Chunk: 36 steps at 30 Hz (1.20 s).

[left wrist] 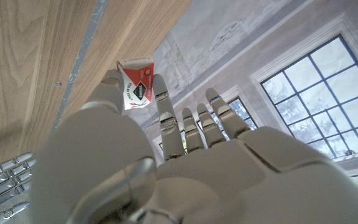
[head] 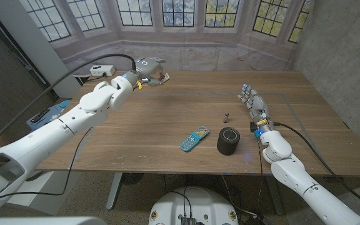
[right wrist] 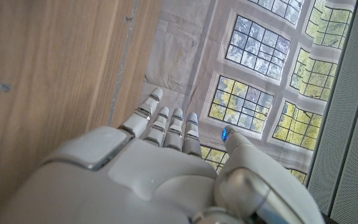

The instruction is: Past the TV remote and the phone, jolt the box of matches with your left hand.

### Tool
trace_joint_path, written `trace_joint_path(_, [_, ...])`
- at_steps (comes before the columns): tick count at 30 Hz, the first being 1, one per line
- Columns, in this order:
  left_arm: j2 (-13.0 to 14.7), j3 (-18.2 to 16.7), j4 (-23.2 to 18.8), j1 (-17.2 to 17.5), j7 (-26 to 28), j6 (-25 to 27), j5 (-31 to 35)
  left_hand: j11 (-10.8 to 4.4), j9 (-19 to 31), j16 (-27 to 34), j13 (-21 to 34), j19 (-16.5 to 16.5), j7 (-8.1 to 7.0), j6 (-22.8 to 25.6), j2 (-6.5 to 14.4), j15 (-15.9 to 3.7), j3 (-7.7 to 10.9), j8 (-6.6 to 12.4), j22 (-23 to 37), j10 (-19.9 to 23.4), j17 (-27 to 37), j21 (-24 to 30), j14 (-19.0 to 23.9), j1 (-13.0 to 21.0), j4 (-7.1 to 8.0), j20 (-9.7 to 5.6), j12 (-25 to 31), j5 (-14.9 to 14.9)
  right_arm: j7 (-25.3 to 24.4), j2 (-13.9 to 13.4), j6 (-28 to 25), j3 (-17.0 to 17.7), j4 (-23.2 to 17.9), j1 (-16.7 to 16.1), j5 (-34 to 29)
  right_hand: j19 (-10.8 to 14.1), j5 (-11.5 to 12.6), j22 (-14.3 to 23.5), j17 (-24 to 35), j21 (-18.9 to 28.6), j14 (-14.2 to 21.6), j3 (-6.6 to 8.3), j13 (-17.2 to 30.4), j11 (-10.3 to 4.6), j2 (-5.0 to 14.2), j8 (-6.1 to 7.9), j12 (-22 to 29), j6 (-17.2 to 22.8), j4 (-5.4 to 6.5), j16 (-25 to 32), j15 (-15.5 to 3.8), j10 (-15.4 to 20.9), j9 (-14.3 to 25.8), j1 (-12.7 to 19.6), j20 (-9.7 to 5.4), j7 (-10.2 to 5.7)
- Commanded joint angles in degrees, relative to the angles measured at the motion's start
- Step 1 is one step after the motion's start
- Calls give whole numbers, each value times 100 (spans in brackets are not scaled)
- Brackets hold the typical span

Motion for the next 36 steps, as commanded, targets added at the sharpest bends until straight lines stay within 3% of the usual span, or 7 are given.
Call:
trace_joint_path(1, [217, -192, -155, 146, 98, 31, 20, -10, 4, -4, 17, 1, -18, 16, 302, 4, 56, -16, 13, 54, 29, 5, 22, 259, -1, -35, 9, 23, -126, -46, -44, 24, -236, -145, -102, 50, -20, 20, 21, 22, 40, 20, -1, 0, -41, 36, 10, 33, -40, 27, -126, 49, 13, -14, -357, 38])
trace_joint_path(11, [237, -216, -204, 231, 107, -72, -40, -18, 5, -3, 17, 2, -16, 15, 301, -4, 62, -19, 13, 57, 29, 5, 27, 255, -2, -37, 8, 22, -206, -67, -96, 26, -402, -192, -181, 55, -21, 20, 21, 19, 46, 24, -1, -2, -41, 38, 4, 43, -46, 25, -129, 51, 11, -17, -355, 29])
trace_joint_path(36, [-259, 282, 56, 121, -90, -548, -148, -10, 9, -5, 17, -1, -25, 15, 310, 9, 74, -27, 13, 41, 32, 3, 19, 225, 10, -29, 0, 23, -181, -131, -243, 88, -462, -146, -115, 61, -24, 20, 31, 12, 42, 22, -1, 9, -33, 41, 0, 58, -59, 24, -112, 67, 9, -28, -355, 52])
